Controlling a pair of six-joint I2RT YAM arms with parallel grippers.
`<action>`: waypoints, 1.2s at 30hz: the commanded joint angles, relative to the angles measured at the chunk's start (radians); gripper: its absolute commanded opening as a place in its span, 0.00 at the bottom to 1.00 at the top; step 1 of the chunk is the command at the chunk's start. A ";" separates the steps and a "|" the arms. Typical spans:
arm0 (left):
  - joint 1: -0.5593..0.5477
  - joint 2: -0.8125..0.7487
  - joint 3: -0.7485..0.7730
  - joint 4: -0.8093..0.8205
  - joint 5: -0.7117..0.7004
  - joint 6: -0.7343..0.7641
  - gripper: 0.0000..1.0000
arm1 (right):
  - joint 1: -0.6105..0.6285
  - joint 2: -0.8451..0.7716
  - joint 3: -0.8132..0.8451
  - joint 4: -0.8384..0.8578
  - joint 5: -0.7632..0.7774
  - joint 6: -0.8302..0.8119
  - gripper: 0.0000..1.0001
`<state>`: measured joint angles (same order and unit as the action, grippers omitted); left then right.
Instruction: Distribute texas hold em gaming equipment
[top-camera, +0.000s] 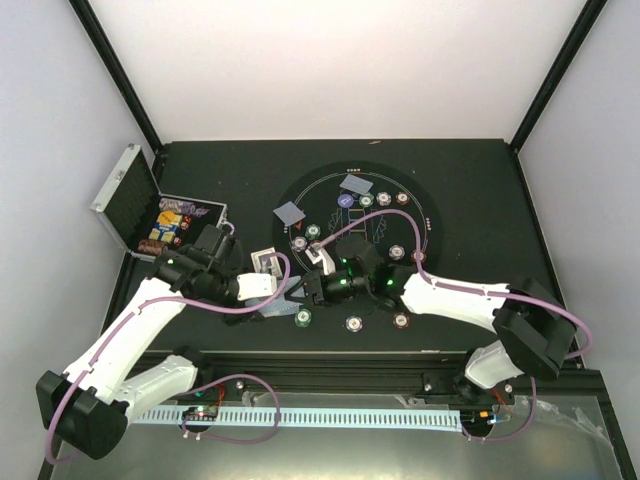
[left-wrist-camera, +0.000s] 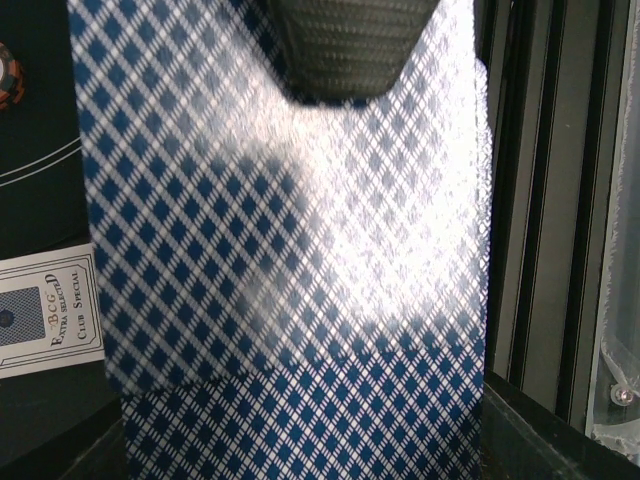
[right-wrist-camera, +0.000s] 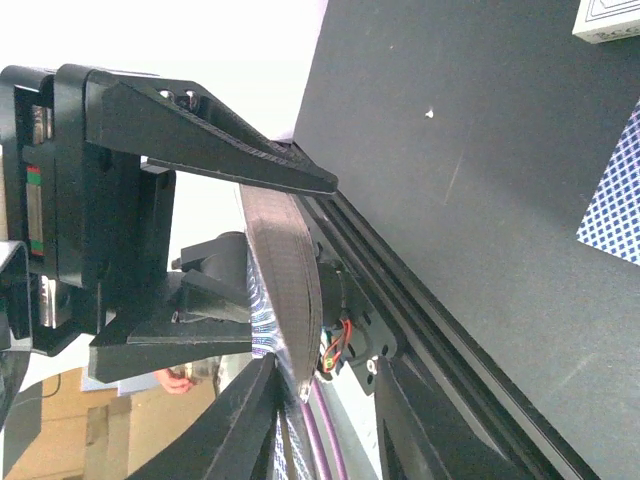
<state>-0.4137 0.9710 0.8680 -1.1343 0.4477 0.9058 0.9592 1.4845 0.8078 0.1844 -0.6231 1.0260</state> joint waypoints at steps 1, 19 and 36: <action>-0.003 -0.002 0.039 0.005 0.018 -0.002 0.01 | -0.014 -0.041 -0.004 -0.069 0.042 -0.035 0.27; -0.004 -0.003 0.037 0.004 0.008 -0.007 0.01 | -0.092 -0.158 -0.037 -0.185 0.058 -0.095 0.09; -0.004 -0.006 0.043 -0.011 -0.005 -0.008 0.02 | -0.522 -0.135 -0.052 -0.440 0.039 -0.372 0.01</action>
<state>-0.4137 0.9710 0.8680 -1.1339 0.4450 0.9047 0.4911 1.2675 0.7166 -0.1547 -0.6044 0.7799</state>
